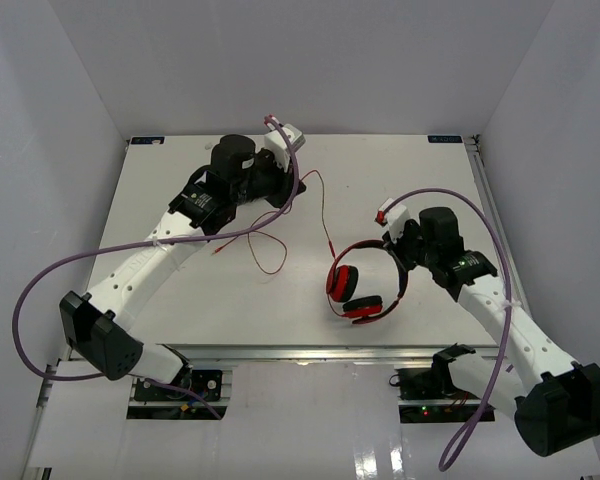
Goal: Wrap the headphones
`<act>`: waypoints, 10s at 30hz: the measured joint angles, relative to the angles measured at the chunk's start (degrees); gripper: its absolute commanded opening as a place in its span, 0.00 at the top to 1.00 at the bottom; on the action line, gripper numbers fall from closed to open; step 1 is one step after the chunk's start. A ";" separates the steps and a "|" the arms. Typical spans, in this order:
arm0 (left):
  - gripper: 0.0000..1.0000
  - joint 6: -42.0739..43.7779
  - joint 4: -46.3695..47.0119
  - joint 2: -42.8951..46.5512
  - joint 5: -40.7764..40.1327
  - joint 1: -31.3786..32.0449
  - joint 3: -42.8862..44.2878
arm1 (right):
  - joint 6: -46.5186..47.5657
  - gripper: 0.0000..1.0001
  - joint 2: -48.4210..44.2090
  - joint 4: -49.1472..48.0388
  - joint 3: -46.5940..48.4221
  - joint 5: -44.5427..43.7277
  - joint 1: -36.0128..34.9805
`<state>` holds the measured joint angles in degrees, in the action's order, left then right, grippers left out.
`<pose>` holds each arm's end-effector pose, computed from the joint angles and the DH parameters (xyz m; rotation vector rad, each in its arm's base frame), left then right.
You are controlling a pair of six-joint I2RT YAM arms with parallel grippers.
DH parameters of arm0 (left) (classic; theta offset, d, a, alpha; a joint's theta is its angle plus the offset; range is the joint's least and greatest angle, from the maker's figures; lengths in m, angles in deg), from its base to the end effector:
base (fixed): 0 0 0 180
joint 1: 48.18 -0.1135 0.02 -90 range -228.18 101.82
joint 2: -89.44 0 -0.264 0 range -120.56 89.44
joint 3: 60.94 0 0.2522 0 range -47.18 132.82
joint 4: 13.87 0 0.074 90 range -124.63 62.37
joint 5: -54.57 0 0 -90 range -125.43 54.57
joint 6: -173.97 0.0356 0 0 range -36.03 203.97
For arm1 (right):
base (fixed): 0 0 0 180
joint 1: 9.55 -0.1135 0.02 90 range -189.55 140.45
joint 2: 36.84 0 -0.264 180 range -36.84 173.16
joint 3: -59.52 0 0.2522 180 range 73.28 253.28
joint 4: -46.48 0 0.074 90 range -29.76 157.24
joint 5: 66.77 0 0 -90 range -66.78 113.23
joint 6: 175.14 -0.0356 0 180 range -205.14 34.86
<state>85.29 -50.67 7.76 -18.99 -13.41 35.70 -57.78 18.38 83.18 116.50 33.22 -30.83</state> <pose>0.2619 -0.1941 0.3996 0.7993 1.8273 -0.6611 0.1943 0.0823 0.2756 -0.9841 1.9373 0.1294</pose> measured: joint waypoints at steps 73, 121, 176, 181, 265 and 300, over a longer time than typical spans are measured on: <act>1.00 -8.61 -26.26 1.55 -20.58 -2.55 29.02 | -4.63 0.92 6.37 -11.92 1.44 -1.86 16.20; 1.00 -4.75 -13.31 -6.20 -18.37 -3.58 31.42 | 14.60 0.92 -2.54 9.03 3.31 27.02 4.59; 1.00 -34.54 28.68 12.29 8.46 -11.18 -39.39 | -35.19 0.92 7.84 -0.99 19.85 12.05 4.70; 1.00 -35.93 31.10 11.53 7.94 -7.32 -39.39 | -42.75 0.92 8.27 -4.37 19.69 5.79 4.71; 1.00 -8.66 -9.98 -9.41 -24.32 22.39 -0.20 | -22.06 0.92 11.72 -29.53 -3.75 -26.17 -3.55; 0.81 7.94 1.10 -5.69 -43.79 22.79 -10.22 | -24.53 0.92 11.46 -25.99 -2.40 -13.21 -4.13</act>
<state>93.23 -49.56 2.08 -62.78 9.38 25.48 -82.31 29.84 57.20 114.10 20.02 -34.96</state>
